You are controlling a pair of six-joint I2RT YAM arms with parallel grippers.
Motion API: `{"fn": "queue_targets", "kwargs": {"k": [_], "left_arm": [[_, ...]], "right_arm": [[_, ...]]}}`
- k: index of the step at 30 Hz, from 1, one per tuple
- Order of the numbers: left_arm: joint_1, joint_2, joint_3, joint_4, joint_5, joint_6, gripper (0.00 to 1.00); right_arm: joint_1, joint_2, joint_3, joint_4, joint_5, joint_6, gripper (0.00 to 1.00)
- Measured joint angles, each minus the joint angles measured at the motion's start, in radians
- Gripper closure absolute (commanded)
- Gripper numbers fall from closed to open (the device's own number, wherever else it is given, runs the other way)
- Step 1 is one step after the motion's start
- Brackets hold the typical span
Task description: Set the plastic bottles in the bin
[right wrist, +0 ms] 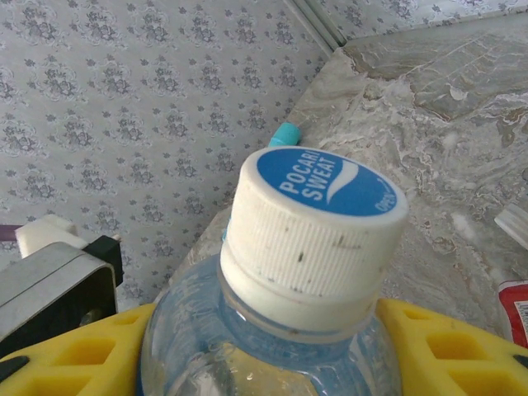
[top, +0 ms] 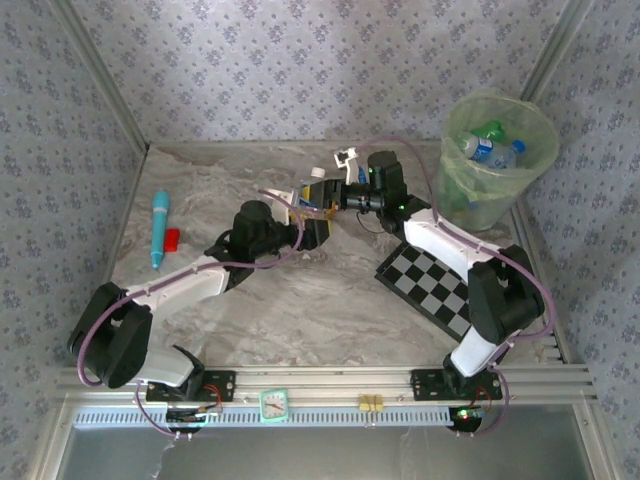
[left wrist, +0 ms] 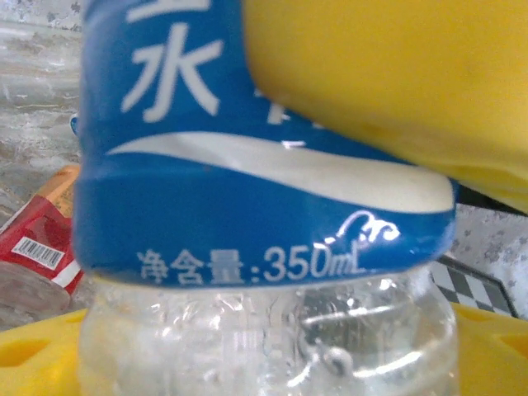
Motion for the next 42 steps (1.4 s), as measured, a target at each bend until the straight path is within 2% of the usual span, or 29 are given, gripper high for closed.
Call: {"fn": "queue_targets", "kwargs": {"k": [5,10,15,20,28,37,42], "left_arm": [[0.002,-0.035,-0.018,-0.014,-0.080,-0.011,0.00],[0.026,-0.102,-0.060,-0.034,-0.187,-0.087,0.00],[0.149,-0.128,-0.119,-0.106,-0.345,-0.224,0.00],[0.173,-0.127,-0.163,-0.192,-0.419,-0.320,0.00],[0.178,-0.110,-0.163,-0.211,-0.420,-0.360,0.00],[0.178,-0.047,-0.135,-0.217,-0.380,-0.363,0.00],[0.178,-0.039,-0.121,-0.217,-0.364,-0.363,0.00]], "right_arm": [[-0.013,-0.003,0.004,-0.038,0.016,-0.024,0.47],[-0.069,-0.043,0.016,-0.148,0.082,-0.091,0.48],[-0.175,-0.135,0.096,-0.317,0.169,-0.181,0.49],[-0.299,-0.203,0.240,-0.408,0.254,-0.235,0.51],[-0.504,-0.239,0.357,-0.433,0.380,-0.256,0.52],[-0.661,-0.236,0.365,-0.381,0.582,-0.259,0.51],[-0.721,-0.184,0.377,-0.336,0.638,-0.243,0.52]]}}
